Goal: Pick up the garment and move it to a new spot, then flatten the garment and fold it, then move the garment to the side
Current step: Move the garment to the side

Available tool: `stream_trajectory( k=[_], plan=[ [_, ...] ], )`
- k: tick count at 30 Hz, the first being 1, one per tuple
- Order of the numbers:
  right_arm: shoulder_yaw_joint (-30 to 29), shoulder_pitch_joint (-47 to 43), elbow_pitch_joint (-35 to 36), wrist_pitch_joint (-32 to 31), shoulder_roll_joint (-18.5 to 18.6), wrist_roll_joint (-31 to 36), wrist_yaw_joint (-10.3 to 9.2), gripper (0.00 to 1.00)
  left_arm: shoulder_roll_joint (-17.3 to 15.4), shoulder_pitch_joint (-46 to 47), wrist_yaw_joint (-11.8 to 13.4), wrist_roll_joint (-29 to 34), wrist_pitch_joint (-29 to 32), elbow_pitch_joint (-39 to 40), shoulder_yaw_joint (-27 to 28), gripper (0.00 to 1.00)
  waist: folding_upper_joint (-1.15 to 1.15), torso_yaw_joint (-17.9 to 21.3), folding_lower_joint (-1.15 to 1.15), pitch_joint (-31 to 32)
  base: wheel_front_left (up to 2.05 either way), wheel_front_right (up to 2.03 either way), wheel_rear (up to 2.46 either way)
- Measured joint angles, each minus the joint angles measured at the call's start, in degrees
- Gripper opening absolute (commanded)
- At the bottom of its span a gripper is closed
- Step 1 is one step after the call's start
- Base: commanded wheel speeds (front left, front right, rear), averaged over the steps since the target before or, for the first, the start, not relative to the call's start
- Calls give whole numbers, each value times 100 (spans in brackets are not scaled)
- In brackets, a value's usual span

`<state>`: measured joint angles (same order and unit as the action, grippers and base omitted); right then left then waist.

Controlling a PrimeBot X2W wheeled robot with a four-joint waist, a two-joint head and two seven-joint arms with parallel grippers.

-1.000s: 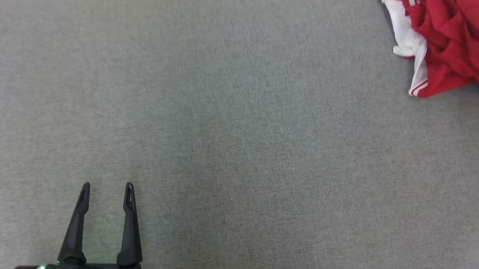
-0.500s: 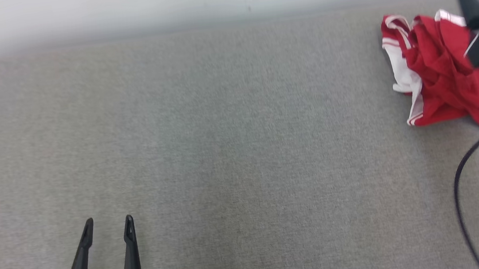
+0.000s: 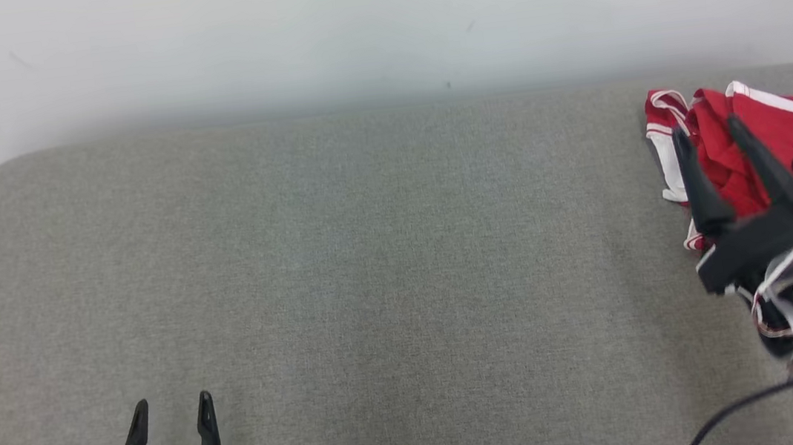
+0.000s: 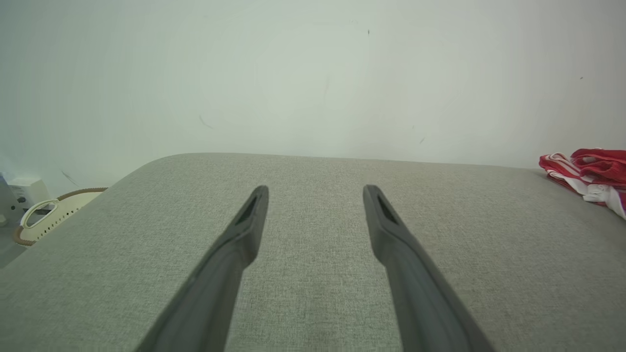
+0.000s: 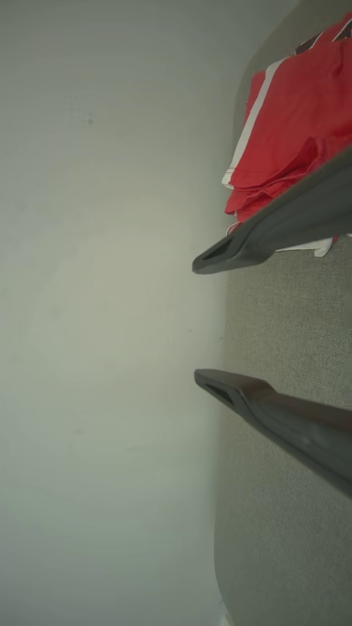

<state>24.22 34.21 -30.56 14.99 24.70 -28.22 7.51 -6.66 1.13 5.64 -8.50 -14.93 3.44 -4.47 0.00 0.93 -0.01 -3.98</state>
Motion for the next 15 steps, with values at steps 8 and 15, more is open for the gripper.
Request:
stream_trajectory(
  k=[8, 15],
  plan=[
    [-1023, -1295, 872, -66, -847, 1211, 0, 100, 8, -113, 32, -5, -1, -31, 10, 100, 0, -24, 0, 186, 0, 0, 0],
    [-1497, -2193, 1908, -522, -1335, 1802, 0, 100, 26, -217, 80, -49, -3, -56, 23, 100, 0, 31, 1, 301, 0, 0, 0]
  ],
)
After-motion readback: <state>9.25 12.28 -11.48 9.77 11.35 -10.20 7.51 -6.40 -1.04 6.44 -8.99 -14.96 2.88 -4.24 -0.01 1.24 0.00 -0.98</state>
